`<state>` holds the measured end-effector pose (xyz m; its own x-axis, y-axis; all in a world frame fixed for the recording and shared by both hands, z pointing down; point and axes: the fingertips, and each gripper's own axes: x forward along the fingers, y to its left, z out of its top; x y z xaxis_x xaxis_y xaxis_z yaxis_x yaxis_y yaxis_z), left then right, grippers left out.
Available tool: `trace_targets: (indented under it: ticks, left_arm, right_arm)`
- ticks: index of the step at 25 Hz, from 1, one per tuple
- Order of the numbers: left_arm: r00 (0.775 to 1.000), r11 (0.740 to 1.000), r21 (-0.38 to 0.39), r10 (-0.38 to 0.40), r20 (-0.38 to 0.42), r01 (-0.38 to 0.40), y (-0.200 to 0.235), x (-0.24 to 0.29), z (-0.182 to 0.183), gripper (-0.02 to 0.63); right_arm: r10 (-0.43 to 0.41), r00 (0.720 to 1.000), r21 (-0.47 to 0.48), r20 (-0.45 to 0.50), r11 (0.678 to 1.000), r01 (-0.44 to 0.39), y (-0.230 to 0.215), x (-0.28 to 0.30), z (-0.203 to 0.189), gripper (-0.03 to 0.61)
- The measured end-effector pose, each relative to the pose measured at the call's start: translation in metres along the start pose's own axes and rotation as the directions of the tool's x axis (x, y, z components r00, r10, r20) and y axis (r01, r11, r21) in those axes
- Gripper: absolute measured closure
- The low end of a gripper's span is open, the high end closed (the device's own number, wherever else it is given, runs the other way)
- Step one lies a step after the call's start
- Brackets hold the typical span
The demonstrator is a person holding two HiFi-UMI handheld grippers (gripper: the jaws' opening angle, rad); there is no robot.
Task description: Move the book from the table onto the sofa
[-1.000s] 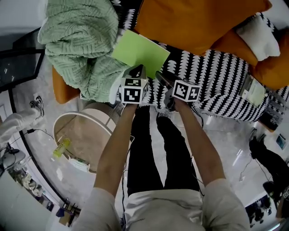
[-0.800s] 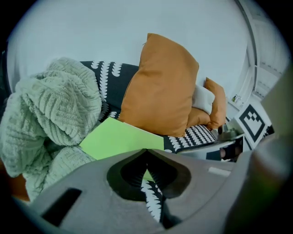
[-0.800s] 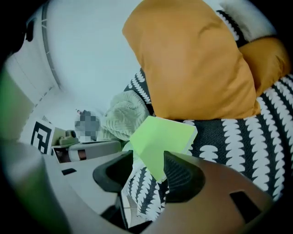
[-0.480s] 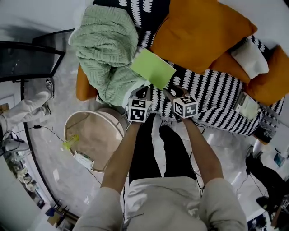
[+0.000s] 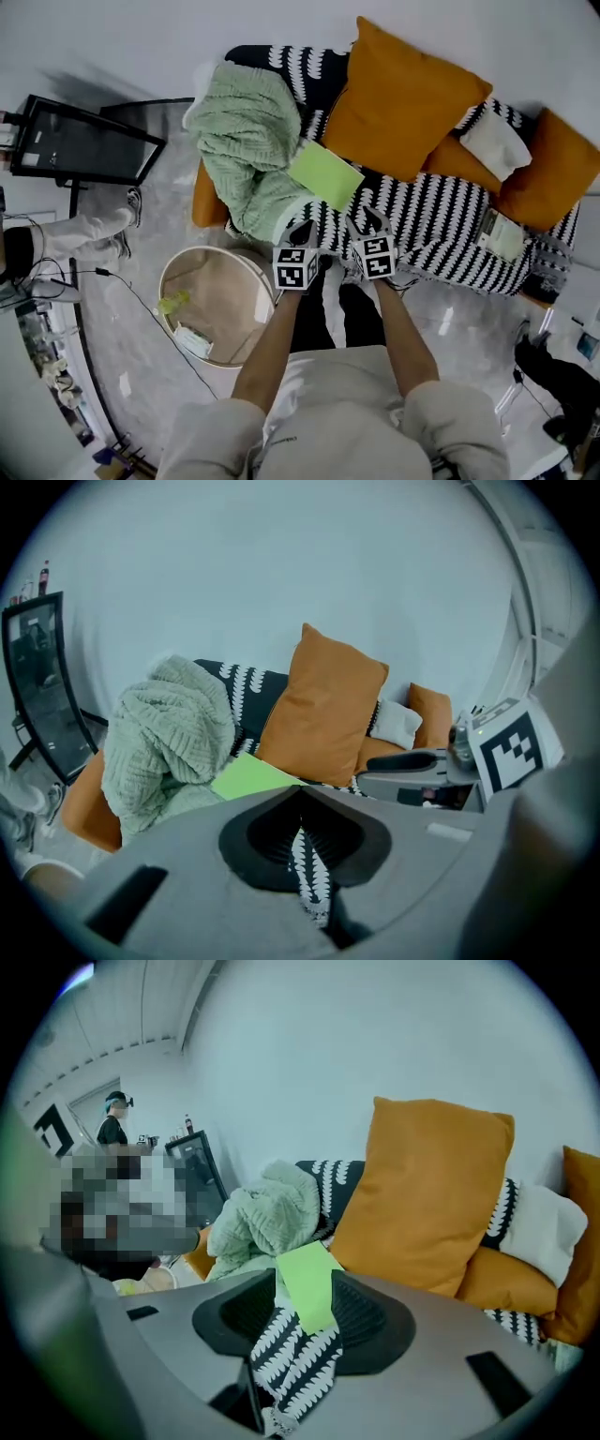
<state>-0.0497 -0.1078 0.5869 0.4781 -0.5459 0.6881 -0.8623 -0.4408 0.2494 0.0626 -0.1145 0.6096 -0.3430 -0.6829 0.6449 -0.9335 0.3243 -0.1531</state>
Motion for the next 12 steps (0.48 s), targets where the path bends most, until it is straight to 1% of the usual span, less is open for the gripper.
trace_targets:
  ticks: [4, 8, 10, 12]
  left_arm:
    - [1.0, 1.0, -0.026, 0.008, 0.024, -0.008, -0.017, -0.022, 0.01, 0.604]
    - [0.993, 0.995, -0.098, 0.036, 0.112, -0.025, -0.024, -0.046, 0.024, 0.604]
    - [0.992, 0.994, -0.106, 0.04, 0.117, -0.027, -0.028, -0.049, 0.029, 0.604]
    - [0.993, 0.993, -0.111, 0.039, 0.113, -0.027, -0.034, -0.051, 0.032, 0.604]
  right_arm:
    - [-0.036, 0.999, 0.082, 0.013, 0.996, 0.035, -0.005, -0.031, 0.007, 0.399]
    - [-0.041, 0.998, 0.127, 0.039, 0.991, 0.036, -0.004, -0.062, 0.016, 0.406]
    - [-0.044, 0.997, 0.139, 0.058, 0.99, 0.036, -0.008, -0.071, 0.024, 0.42]
    - [-0.041, 0.998, 0.138, 0.054, 0.99, 0.034, -0.013, -0.077, 0.024, 0.432]
